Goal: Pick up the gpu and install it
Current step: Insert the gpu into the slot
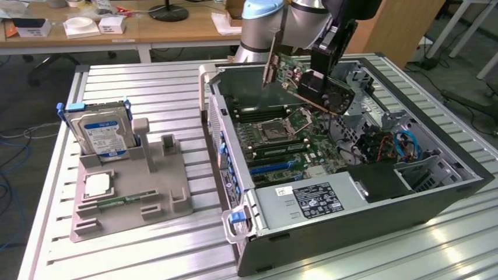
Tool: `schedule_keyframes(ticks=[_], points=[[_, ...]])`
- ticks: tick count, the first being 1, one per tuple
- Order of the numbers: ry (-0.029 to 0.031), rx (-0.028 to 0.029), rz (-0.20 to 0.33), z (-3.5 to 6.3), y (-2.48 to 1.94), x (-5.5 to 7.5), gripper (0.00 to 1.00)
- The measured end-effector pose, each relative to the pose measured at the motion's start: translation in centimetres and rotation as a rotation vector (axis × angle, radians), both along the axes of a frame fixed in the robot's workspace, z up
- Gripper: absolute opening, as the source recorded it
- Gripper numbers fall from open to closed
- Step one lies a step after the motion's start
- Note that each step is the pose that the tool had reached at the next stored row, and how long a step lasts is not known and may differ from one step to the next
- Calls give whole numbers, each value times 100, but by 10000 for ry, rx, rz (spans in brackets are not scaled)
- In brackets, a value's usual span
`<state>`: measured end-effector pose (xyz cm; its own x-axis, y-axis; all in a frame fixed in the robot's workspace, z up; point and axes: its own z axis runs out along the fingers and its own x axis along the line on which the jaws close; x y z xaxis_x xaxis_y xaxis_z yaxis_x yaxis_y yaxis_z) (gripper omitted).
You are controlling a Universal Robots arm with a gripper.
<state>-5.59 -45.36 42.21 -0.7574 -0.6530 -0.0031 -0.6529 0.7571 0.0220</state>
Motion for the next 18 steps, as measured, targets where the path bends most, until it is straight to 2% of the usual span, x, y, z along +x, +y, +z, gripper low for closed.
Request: schedule_keyframes(ticks=[7, 9, 18], points=[[-1, 3, 848, -7, -6, -2, 26], [2, 49, 1079, -12, -7, -1, 26], [7, 63, 2668, -67, -6, -2, 26]])
